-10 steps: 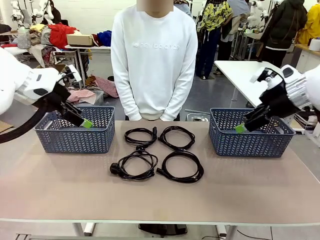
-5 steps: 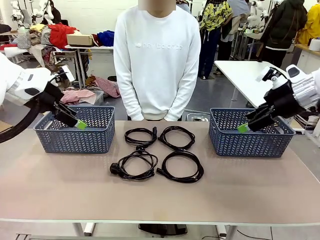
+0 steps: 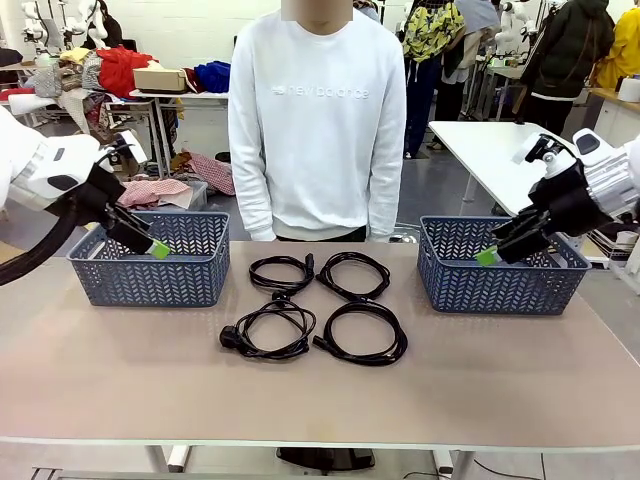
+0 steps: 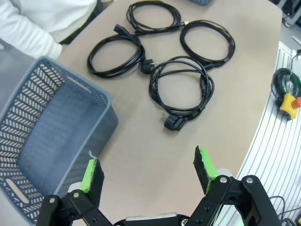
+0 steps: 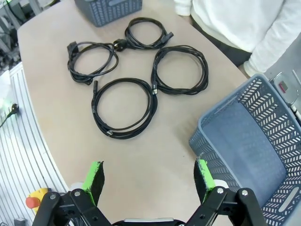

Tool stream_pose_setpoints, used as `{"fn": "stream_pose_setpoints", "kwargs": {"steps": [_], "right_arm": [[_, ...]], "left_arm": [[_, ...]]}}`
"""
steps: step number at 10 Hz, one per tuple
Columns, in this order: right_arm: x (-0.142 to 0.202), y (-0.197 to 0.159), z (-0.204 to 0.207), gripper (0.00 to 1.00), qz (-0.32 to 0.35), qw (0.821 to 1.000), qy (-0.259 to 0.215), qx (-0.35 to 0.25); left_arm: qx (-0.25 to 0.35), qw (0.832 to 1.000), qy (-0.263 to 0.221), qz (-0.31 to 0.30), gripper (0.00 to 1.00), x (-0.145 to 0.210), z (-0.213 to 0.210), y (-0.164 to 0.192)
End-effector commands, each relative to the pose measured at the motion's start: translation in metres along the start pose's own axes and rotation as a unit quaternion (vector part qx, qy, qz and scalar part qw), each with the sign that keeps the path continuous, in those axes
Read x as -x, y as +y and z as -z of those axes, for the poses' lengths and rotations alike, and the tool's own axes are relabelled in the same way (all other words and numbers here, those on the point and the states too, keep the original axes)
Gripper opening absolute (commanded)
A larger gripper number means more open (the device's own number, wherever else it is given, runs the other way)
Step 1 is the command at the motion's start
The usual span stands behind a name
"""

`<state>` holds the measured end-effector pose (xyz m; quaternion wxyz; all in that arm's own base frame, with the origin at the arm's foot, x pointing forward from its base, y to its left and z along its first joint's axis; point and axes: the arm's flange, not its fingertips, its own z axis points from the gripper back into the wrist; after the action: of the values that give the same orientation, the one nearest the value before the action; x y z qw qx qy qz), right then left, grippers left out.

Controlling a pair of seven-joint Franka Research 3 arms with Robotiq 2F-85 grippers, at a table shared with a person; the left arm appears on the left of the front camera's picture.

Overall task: Organize the cables according to human instructions.
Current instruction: Pick up a bundle of cables and place it in the basket indicated by the human.

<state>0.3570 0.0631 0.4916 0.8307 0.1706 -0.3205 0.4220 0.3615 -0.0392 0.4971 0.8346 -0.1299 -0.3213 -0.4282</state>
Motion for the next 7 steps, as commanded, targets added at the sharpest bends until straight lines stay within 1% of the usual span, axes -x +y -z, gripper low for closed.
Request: {"fn": "stream_pose_setpoints", "kwargs": {"steps": [1,7], "right_arm": [[0.0006,-0.0013,0.0011,1.0,0.001,1.0,-0.005,-0.006],[0.0006,-0.0013,0.0011,1.0,0.001,1.0,-0.005,-0.006]], "left_arm": [[0.007,1.0,-0.004,0.002,1.0,0.0018,0.0013,0.0022],[0.007,1.0,-0.004,0.002,1.0,0.0018,0.0013,0.0022]]}}
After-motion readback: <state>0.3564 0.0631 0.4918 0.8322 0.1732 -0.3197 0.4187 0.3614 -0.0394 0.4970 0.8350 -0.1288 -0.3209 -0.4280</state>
